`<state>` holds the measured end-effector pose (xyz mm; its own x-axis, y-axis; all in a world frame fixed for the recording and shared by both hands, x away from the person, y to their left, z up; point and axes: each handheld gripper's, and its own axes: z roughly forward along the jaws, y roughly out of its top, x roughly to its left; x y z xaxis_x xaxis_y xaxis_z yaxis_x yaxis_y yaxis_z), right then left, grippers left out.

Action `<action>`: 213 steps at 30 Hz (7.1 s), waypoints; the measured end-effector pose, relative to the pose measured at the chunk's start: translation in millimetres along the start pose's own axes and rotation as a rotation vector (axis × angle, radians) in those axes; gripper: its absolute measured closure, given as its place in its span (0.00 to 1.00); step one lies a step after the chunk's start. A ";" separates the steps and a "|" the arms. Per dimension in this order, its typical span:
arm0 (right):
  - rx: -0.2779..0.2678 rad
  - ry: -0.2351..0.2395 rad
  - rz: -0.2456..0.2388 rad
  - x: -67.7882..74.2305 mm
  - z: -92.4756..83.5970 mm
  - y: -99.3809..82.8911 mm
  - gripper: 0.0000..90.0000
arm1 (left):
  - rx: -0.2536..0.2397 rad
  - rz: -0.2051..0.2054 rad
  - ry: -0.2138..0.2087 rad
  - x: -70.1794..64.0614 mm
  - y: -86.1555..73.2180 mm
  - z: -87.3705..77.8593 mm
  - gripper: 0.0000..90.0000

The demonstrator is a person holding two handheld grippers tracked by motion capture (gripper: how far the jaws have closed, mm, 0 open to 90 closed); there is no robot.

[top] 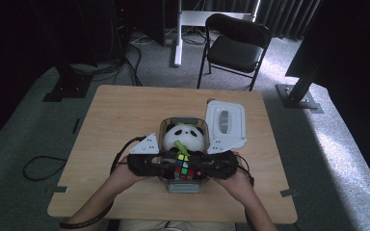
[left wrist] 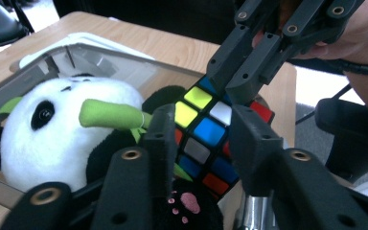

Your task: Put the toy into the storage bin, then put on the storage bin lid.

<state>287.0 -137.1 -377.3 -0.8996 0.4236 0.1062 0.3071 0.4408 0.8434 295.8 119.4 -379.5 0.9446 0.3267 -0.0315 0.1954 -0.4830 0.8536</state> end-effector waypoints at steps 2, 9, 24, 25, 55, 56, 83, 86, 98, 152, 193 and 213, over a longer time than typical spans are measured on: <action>0.003 -0.010 0.002 0.0 2.0 -0.8 0.91 | 0.004 -0.004 -0.004 0.1 -0.4 1.8 0.76; 0.014 -0.017 0.012 -1.9 5.3 -2.3 0.96 | 0.041 -0.002 -0.012 0.7 -0.3 7.0 0.81; 0.054 -0.009 0.045 -10.0 17.8 -3.9 1.00 | 0.087 -0.011 -0.020 8.0 -5.4 11.5 0.90; 0.054 -0.009 0.045 -10.0 17.8 -3.9 1.00 | 0.096 -0.019 -0.020 9.8 -6.0 14.5 0.90; 0.081 -0.013 0.126 -10.6 19.3 2.8 1.00 | 0.058 -0.095 -0.074 9.6 1.5 26.6 0.81; 0.068 -0.013 0.136 -11.3 15.2 2.7 1.00 | 0.058 -0.094 -0.072 9.0 1.9 27.3 0.81; 0.193 -0.107 0.108 -13.8 37.8 -3.0 1.00 | 0.166 -0.010 -0.024 12.6 -4.6 40.4 1.00; 0.171 -0.083 0.148 -16.3 37.5 -6.8 1.00 | 0.175 0.002 -0.023 12.5 -4.8 40.2 1.00; 0.078 -0.079 0.178 -14.9 19.5 -0.7 0.69 | 0.066 -0.096 -0.083 22.0 -1.4 22.4 1.00; -0.001 -0.583 0.513 -135.4 -6.4 -77.4 0.15 | -0.037 -0.257 0.240 88.7 -87.0 -15.3 0.01; 0.049 -0.821 0.473 -203.5 59.9 -77.6 0.28 | 0.014 -0.257 0.266 95.6 -118.1 20.8 0.01; 0.122 -0.857 0.450 -215.0 79.2 -80.6 0.71 | 0.026 -0.246 0.254 95.3 -115.0 28.0 0.01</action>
<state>480.2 -201.0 -509.9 -0.1746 0.9831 -0.0550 0.6401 0.1558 0.7523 370.7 183.4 -495.3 0.7734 0.6257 -0.1017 0.4187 -0.3838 0.8230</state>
